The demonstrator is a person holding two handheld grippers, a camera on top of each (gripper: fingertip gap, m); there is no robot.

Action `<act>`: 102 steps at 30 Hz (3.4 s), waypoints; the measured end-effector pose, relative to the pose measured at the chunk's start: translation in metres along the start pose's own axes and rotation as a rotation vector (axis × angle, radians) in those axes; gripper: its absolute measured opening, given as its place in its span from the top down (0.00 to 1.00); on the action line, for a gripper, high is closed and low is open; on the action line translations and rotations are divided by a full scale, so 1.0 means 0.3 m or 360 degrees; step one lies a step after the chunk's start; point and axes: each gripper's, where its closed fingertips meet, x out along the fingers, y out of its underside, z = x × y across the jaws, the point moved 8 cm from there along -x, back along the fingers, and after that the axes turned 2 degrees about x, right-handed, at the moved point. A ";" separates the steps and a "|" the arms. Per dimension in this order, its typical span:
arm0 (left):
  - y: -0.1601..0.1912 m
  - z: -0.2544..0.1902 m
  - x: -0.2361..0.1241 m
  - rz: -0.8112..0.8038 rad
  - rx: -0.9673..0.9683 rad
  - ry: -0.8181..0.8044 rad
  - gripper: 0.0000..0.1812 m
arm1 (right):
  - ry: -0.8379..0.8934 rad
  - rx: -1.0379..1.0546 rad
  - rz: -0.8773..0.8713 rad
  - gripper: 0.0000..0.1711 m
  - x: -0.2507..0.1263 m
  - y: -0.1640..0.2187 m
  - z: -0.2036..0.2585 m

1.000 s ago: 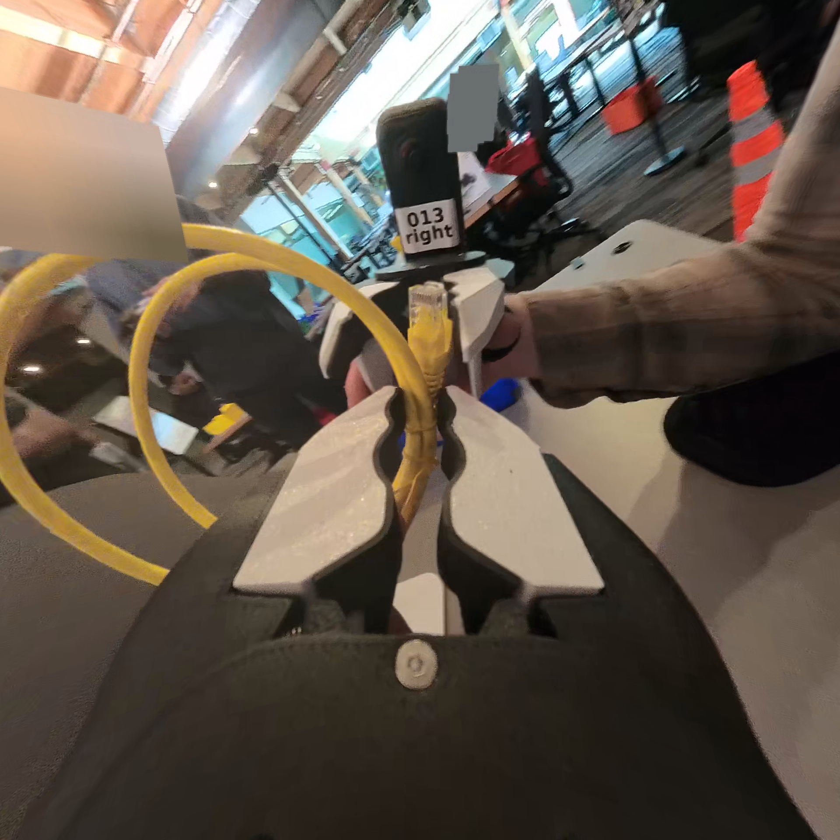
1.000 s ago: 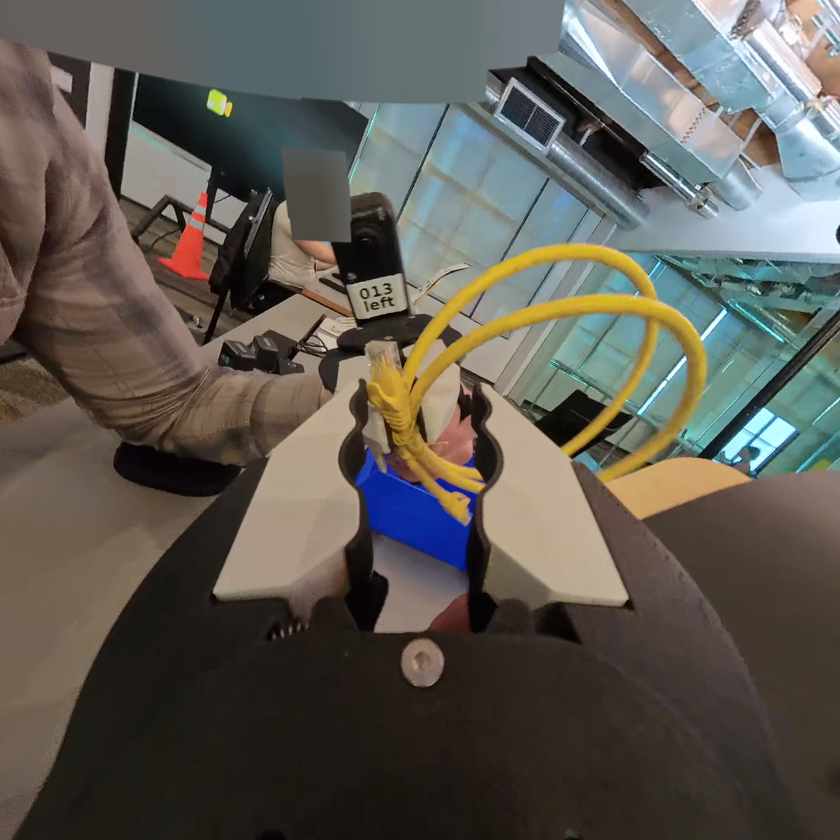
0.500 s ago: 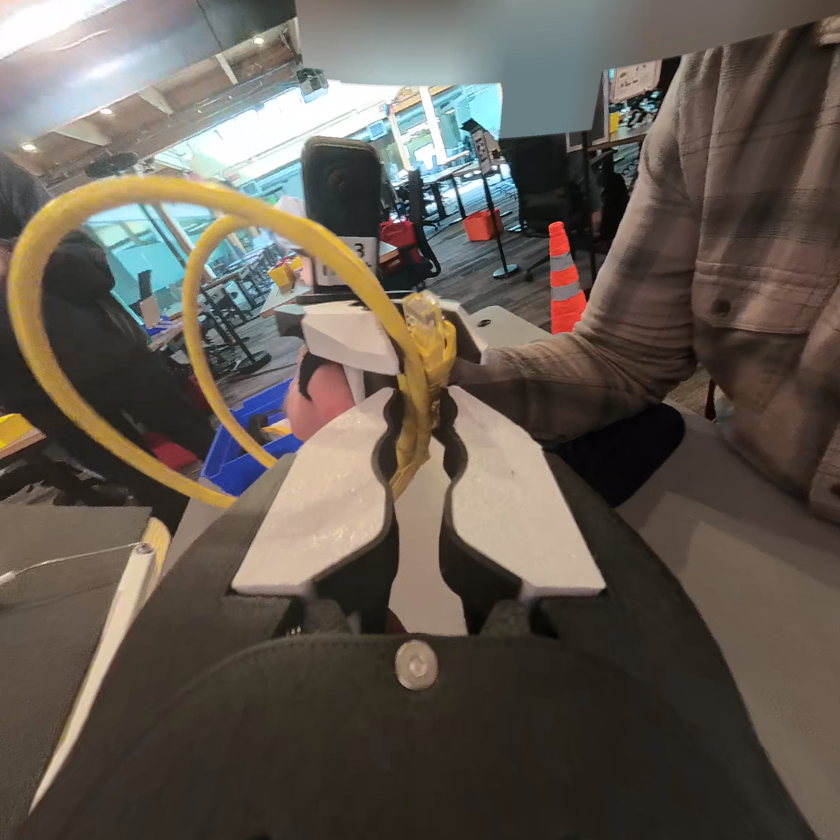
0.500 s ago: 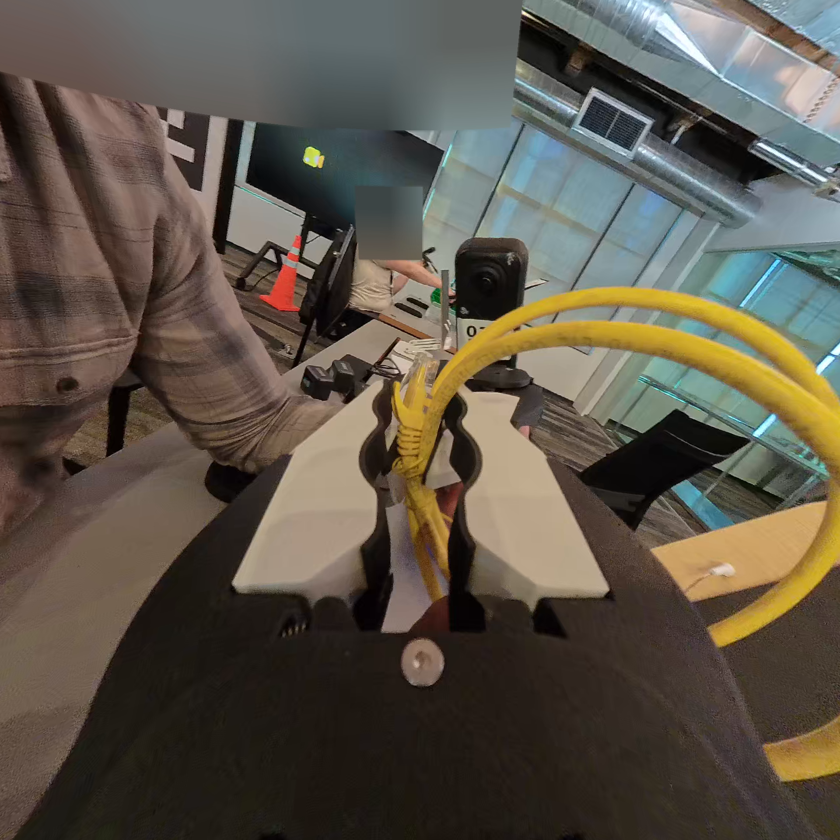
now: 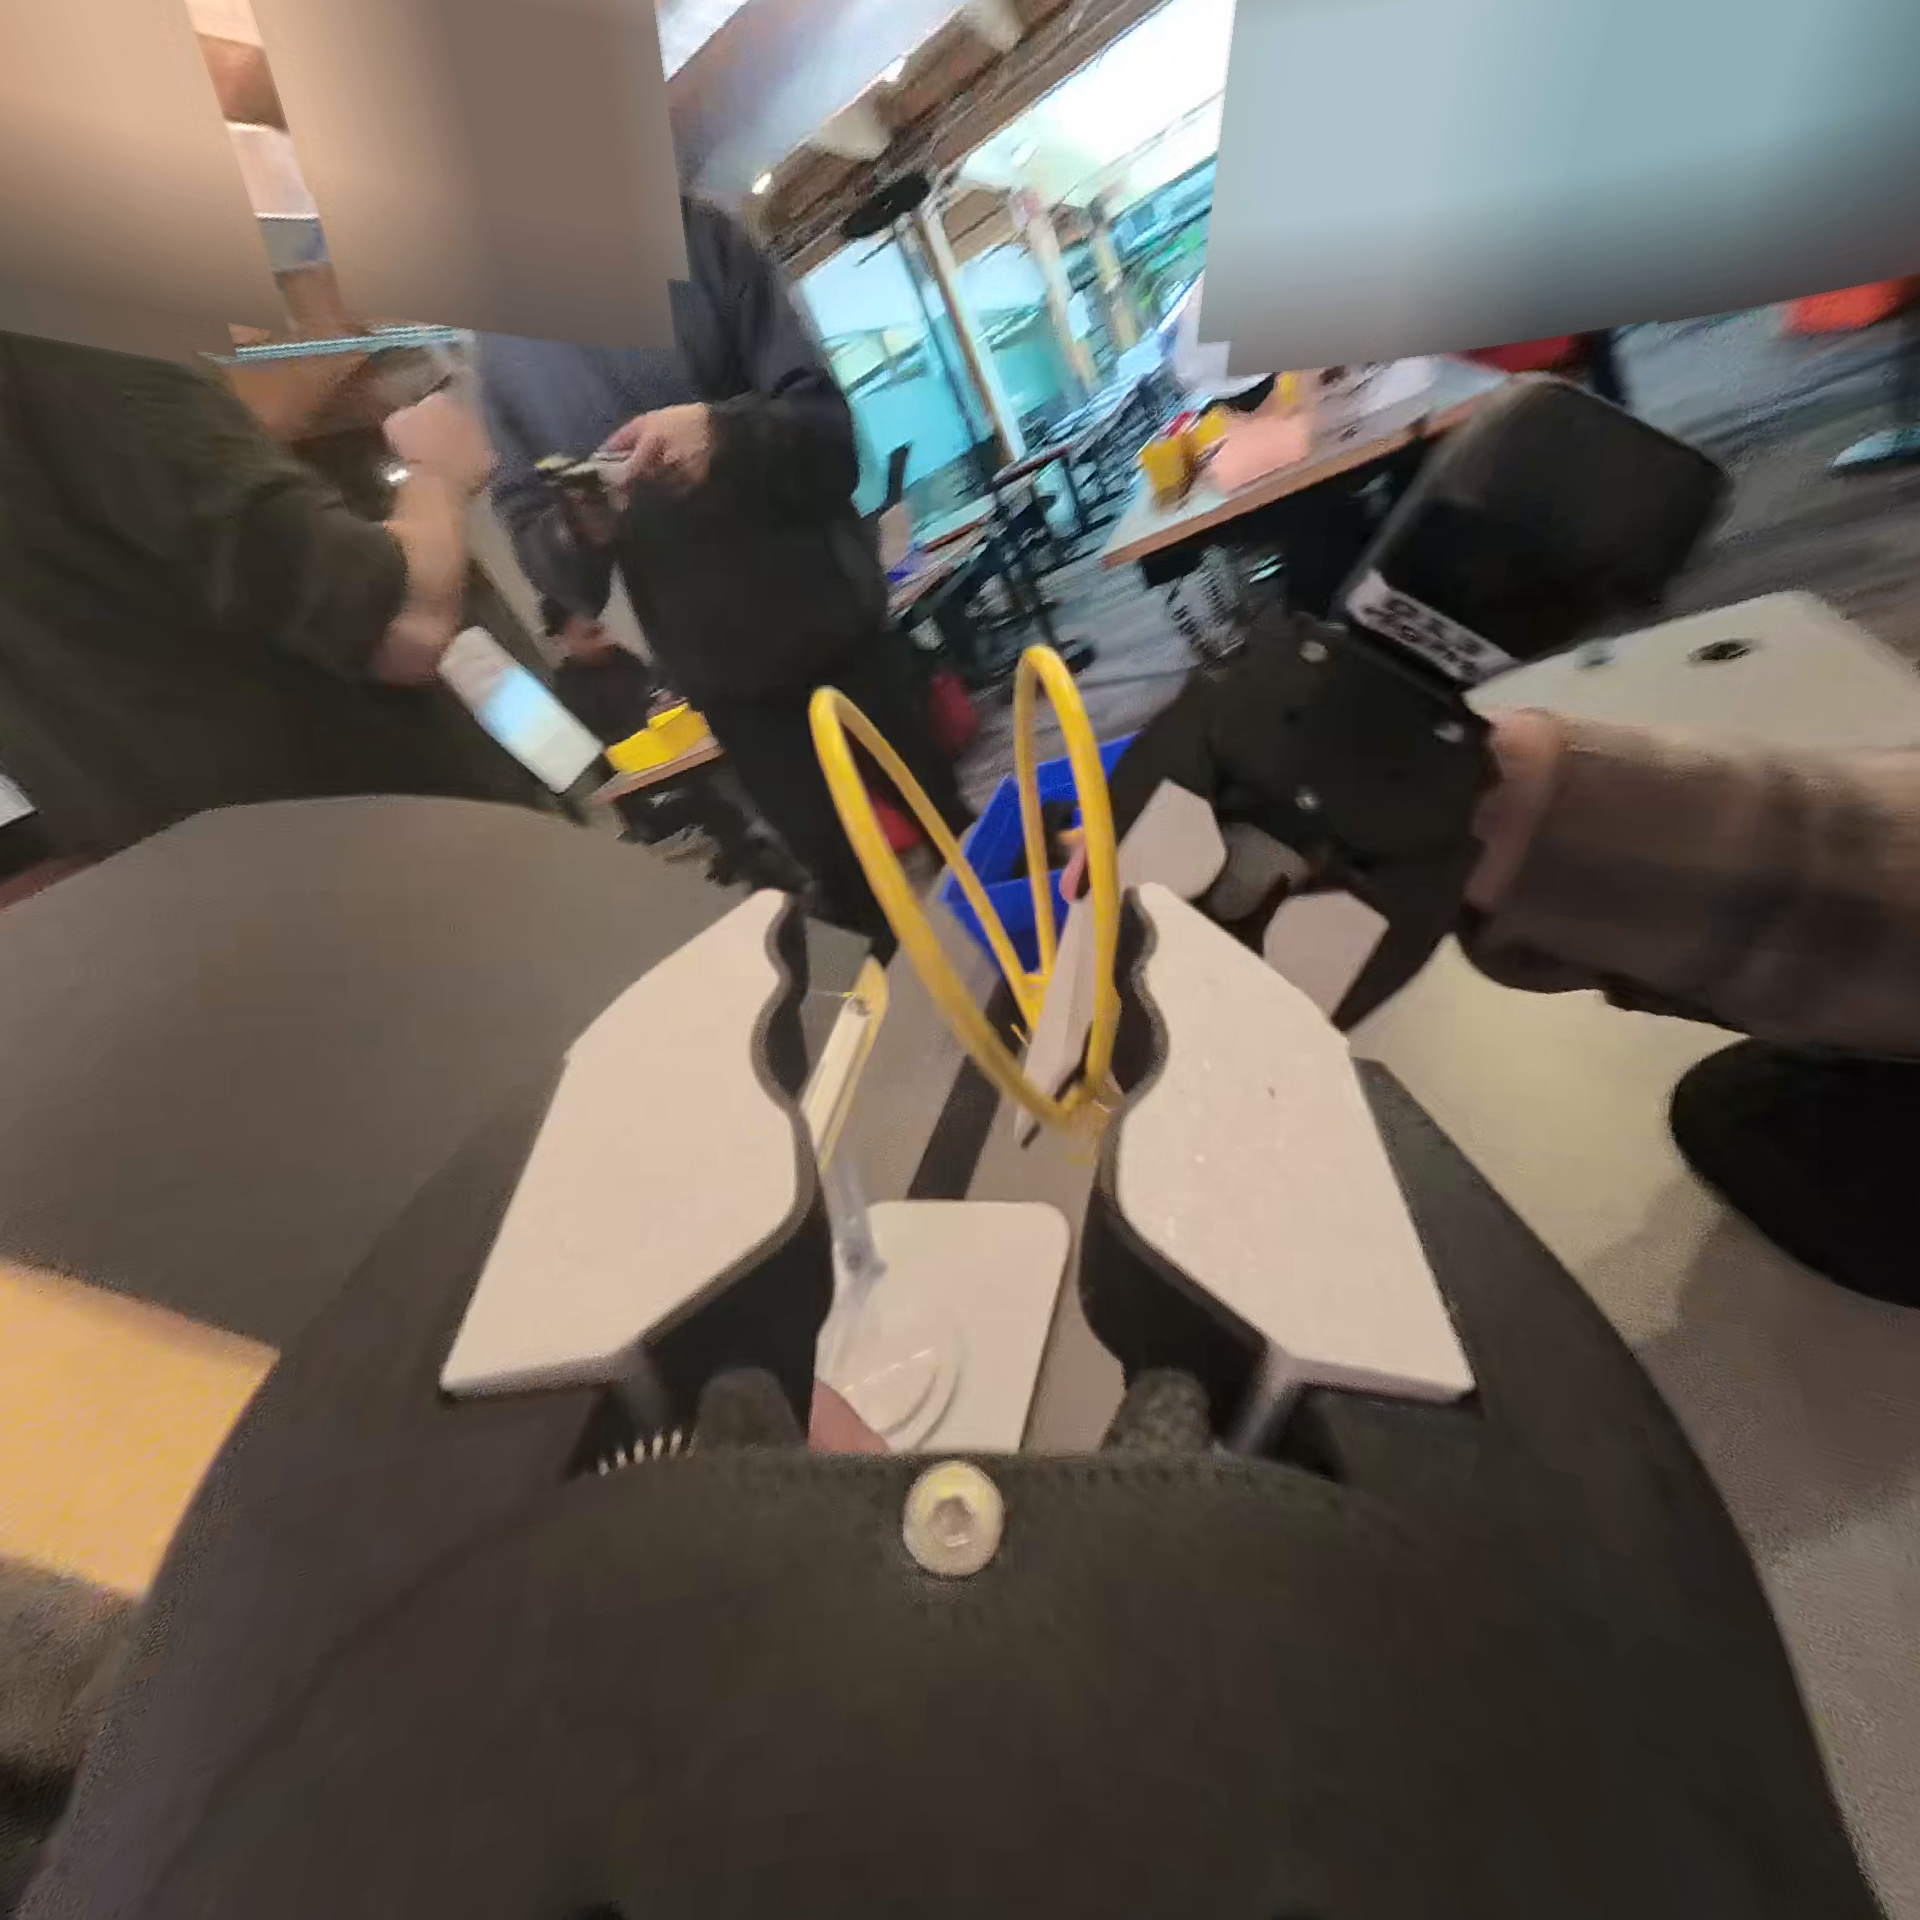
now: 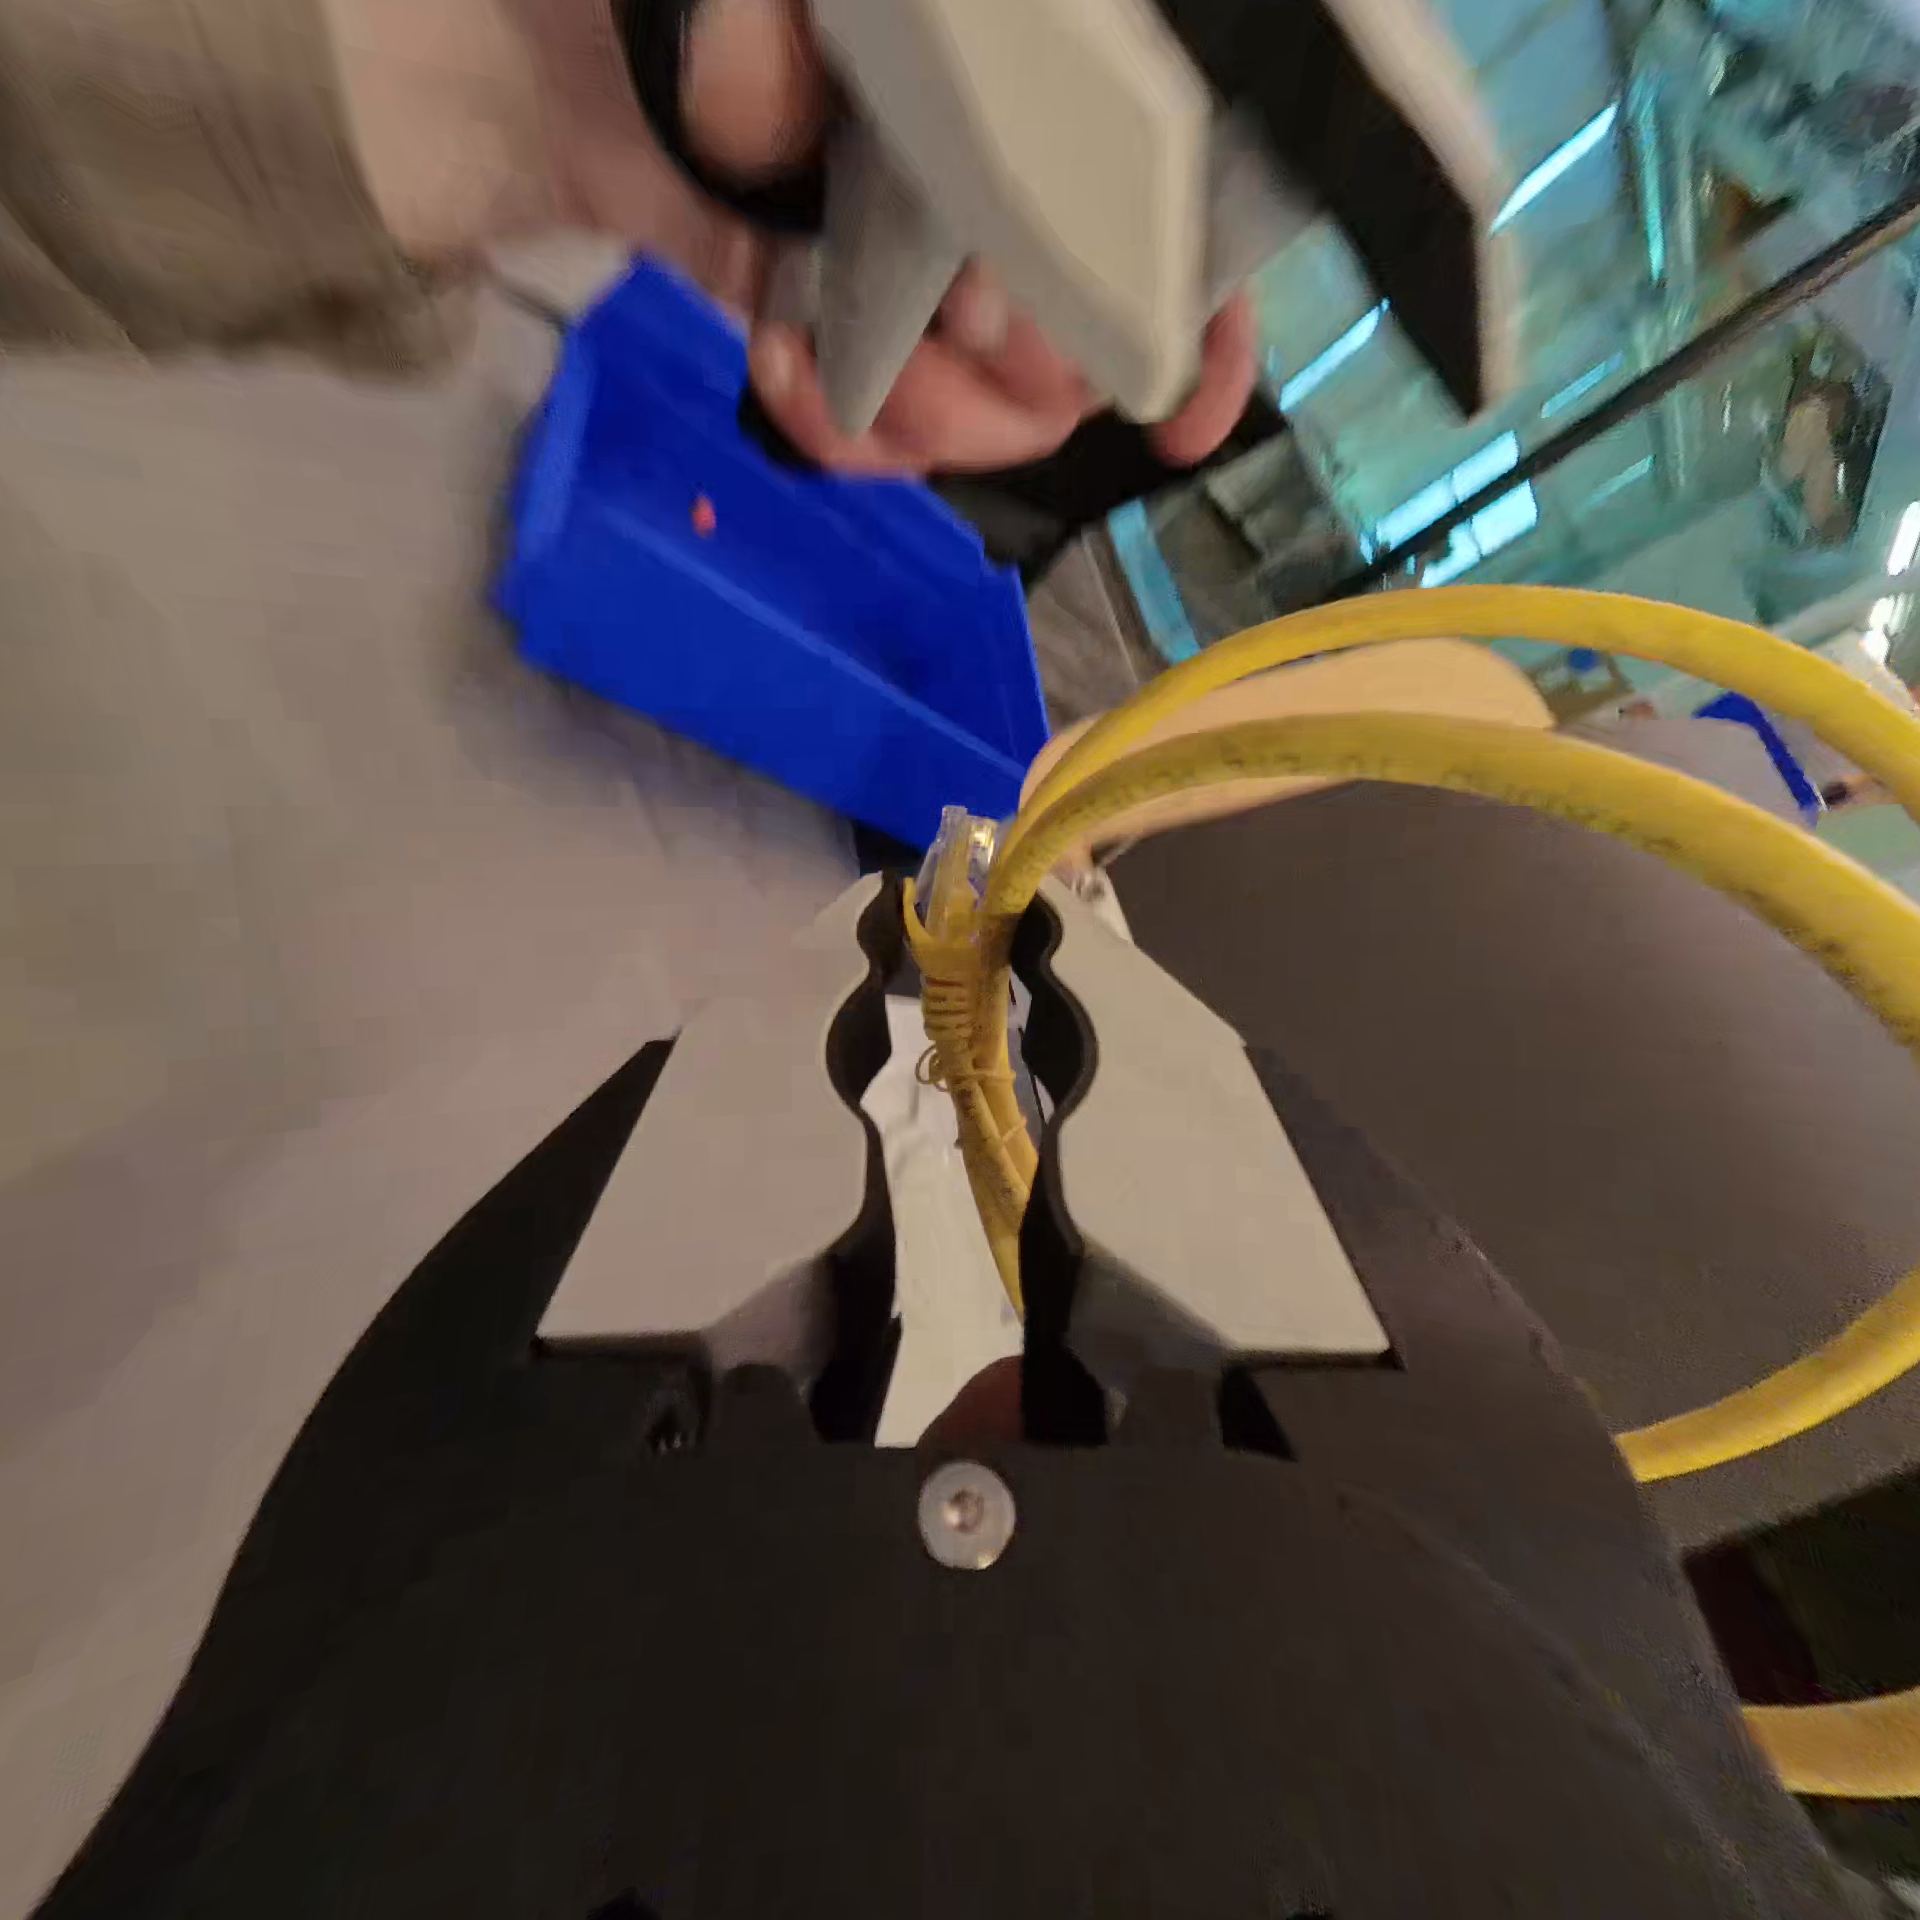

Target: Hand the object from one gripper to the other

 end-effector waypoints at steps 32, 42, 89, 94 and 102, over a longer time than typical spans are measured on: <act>0.102 0.056 0.069 0.0536 0.0247 -0.0600 0.94 | 0.0415 -0.0565 0.0578 0.89 0.218 0.045 0.060; 0.058 0.113 -0.002 0.0327 0.0220 -0.0850 0.94 | 0.0500 -0.0510 0.0181 0.69 0.135 -0.048 0.032; 0.074 0.115 -0.054 -0.0145 -0.0757 0.0228 0.80 | 0.0784 0.0196 -0.0507 0.99 -0.148 -0.032 -0.171; 0.064 0.099 0.014 -0.0446 -0.1134 0.0337 0.67 | 0.0965 -0.0217 -0.0525 0.99 -0.081 -0.079 -0.101; 0.096 0.125 0.025 -0.0739 -0.1407 0.0234 0.85 | 0.0968 -0.0418 -0.0502 0.98 0.016 -0.093 -0.026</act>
